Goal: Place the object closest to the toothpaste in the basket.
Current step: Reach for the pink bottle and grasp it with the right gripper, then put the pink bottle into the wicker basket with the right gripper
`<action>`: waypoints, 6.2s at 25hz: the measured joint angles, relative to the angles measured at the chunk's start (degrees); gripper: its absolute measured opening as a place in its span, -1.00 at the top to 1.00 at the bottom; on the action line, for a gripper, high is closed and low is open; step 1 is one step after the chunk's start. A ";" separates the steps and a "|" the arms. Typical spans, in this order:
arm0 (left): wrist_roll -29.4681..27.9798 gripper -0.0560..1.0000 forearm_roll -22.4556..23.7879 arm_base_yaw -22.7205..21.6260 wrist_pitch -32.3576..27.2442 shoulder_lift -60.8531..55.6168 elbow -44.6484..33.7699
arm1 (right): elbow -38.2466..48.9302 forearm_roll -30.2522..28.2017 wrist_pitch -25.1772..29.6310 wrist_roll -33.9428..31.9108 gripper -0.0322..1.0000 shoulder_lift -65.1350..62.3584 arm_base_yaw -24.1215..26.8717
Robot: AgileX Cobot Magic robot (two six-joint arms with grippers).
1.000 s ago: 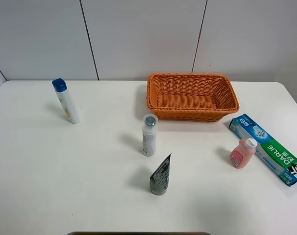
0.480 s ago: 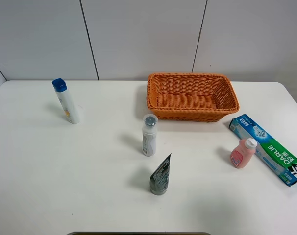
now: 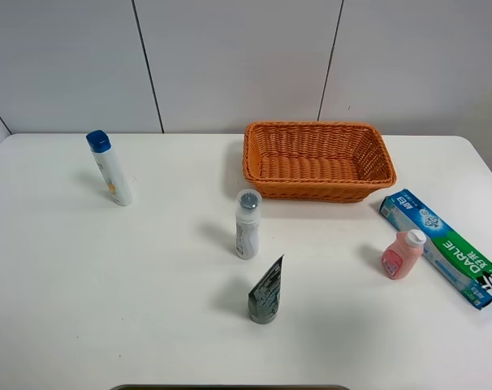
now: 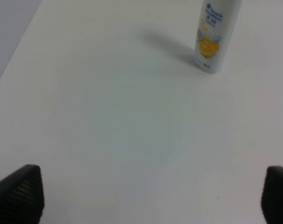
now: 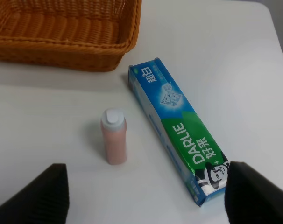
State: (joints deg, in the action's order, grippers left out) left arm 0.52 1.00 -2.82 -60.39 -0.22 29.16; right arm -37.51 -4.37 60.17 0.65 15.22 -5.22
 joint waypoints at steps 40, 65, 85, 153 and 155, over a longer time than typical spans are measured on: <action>0.00 -0.88 0.00 0.00 0.00 0.00 0.00 | -14.89 5.91 -11.71 -2.98 -0.54 76.46 0.00; 0.00 -0.88 0.00 0.00 0.00 0.00 0.00 | -14.95 6.09 -15.61 -0.65 -0.36 88.22 0.00; 0.00 -0.88 0.00 0.00 0.00 0.00 0.00 | -14.95 6.09 -15.84 -2.37 0.21 88.22 0.00; 0.00 -0.88 0.00 0.00 0.00 0.00 0.00 | -14.90 4.37 -69.15 -2.38 0.21 91.58 0.00; 0.00 -0.88 0.00 0.00 0.00 0.00 0.00 | -14.90 4.37 -70.80 -2.71 0.21 92.14 0.00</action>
State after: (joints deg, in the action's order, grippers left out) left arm 0.52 1.00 -2.82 -60.39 -0.22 29.16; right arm -52.41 0.00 -10.63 -2.07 107.36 -5.22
